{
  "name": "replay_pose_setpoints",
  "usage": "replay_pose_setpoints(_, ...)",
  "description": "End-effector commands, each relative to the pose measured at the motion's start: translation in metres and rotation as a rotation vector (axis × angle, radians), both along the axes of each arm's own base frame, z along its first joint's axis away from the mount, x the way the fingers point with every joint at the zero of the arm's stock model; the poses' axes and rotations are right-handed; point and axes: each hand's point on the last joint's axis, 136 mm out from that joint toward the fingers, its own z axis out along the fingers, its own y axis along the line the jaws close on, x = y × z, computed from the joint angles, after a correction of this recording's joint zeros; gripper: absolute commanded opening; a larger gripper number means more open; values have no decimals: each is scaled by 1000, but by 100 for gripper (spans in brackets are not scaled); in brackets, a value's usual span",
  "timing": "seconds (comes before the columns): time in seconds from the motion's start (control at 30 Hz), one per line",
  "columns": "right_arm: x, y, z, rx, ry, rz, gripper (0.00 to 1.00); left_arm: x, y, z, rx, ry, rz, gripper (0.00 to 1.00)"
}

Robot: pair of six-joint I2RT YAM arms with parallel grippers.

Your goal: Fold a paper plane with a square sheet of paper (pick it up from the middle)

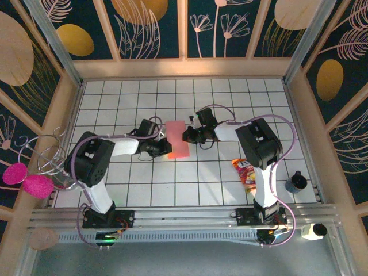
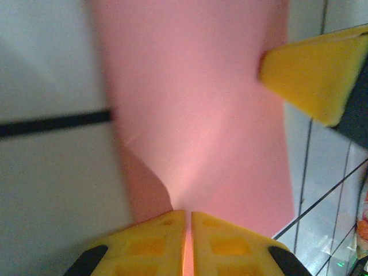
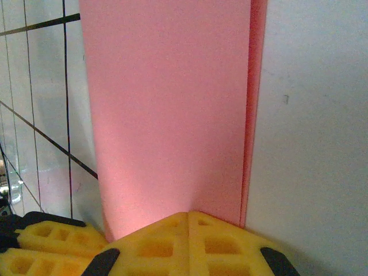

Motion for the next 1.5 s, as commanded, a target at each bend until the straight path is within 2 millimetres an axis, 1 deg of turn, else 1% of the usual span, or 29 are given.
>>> replay_pose_setpoints(0.0,-132,-150,-154,-698,432,-49,0,-31,40,-21,138,110,45,12)
replay_pose_setpoints(0.03,-131,-150,-154,-696,431,-49,0,-27,36,-8,105,79,43,13)
replay_pose_setpoints(0.07,-131,-150,-154,-696,430,-49,0,-23,31,2,73,61,42,13)
replay_pose_setpoints(0.13,-131,-149,-154,-694,431,-50,0,-15,15,23,-12,16,29,13)
replay_pose_setpoints(0.2,-131,-149,-154,-695,432,-50,0,-9,1,37,-60,-12,8,13)
replay_pose_setpoints(0.23,-131,-150,-155,-695,434,-52,0,-8,-7,40,-69,-19,-9,13)
replay_pose_setpoints(0.3,-132,-150,-155,-693,436,-52,0,-7,-20,38,-74,-15,-40,13)
replay_pose_setpoints(0.37,-133,-150,-155,-691,440,-54,0,-5,-28,36,-75,-12,-50,13)
replay_pose_setpoints(0.4,-133,-149,-155,-690,438,-54,0,-5,-29,26,-65,12,-50,13)
replay_pose_setpoints(0.43,-134,-150,-155,-692,440,-55,0,-6,-30,22,-63,23,-50,13)
replay_pose_setpoints(0.5,-134,-150,-155,-692,440,-54,0,-8,-29,14,-50,43,-51,13)
replay_pose_setpoints(0.57,-134,-150,-155,-694,439,-55,0,-15,-25,5,-30,70,-55,13)
replay_pose_setpoints(0.63,-135,-151,-156,-697,442,-55,0,-24,-16,-7,16,95,-56,13)
replay_pose_setpoints(0.73,-135,-151,-156,-697,443,-54,0,-42,-1,-25,92,146,-74,13)
replay_pose_setpoints(0.8,-135,-152,-156,-698,442,-54,0,-54,13,-34,159,170,-83,13)
replay_pose_setpoints(0.9,-135,-152,-156,-698,440,-53,0,-66,29,-38,229,179,-89,13)
replay_pose_setpoints(1.0,-134,-150,-155,-692,437,-55,0,-69,36,-34,252,169,-86,13)
replay_pose_setpoints(1.07,-132,-149,-153,-686,433,-56,0,-63,33,-20,230,132,-75,13)
replay_pose_setpoints(1.13,-129,-146,-151,-678,425,-58,0,-52,27,-5,199,89,-60,13)
replay_pose_setpoints(1.23,-119,-136,-142,-644,401,-67,0,-29,13,23,137,0,-29,13)
replay_pose_setpoints(1.3,-105,-124,-131,-605,372,-81,0,-12,5,40,90,-56,6,15)
replay_pose_setpoints(1.33,-98,-118,-125,-586,356,-87,0,-6,2,45,72,-75,19,17)
replay_pose_setpoints(1.43,-70,-92,-99,-498,286,-106,0,13,-6,56,29,-130,67,23)
replay_pose_setpoints(1.47,-58,-84,-88,-468,256,-115,0,19,-8,59,18,-144,78,27)
